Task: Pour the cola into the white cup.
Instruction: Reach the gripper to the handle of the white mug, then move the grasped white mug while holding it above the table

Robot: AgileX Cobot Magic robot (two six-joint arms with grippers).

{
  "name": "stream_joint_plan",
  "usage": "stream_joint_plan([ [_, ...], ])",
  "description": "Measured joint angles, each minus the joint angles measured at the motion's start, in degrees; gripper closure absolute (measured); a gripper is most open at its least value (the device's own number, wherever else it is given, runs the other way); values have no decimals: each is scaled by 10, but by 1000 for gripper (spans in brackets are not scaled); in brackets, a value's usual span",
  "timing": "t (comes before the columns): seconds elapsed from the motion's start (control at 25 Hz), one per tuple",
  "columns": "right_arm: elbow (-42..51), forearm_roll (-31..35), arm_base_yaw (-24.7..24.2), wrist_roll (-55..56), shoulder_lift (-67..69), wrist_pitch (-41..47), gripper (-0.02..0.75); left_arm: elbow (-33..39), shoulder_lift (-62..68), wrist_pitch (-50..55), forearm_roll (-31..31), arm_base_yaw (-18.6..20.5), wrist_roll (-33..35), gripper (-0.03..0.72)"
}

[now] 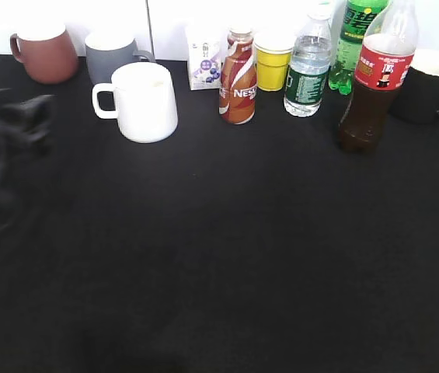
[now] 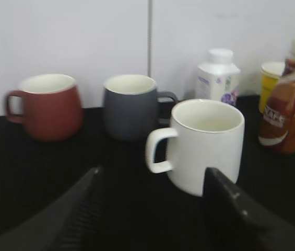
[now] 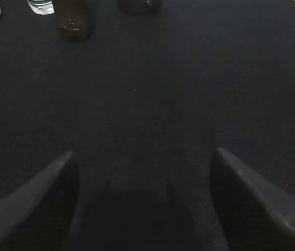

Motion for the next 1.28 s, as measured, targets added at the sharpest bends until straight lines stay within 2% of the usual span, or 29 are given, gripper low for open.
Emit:
stream_joint_plan([
  [0.08,0,0,0,0,0,0,147,-58,78,-11,0,0,0,241],
  [0.2,0,0,0,0,0,0,147,-135,164,-19,-10,0,0,295],
  [0.56,0,0,0,0,0,0,147,-288,304,7,-28,0,0,386],
  [0.64,0,0,0,0,0,0,147,-324,329,14,-28,0,0,482],
  [0.72,0,0,0,0,0,0,147,-339,343,14,-22,1,2,634],
  [0.96,0,0,0,0,0,0,147,-322,328,-10,-13,1,5,655],
  [1.12,0,0,0,0,0,0,147,-216,228,-55,-11,0,6,655],
  [1.28,0,0,0,0,0,0,147,-94,119,-72,3,-19,6,655],
])
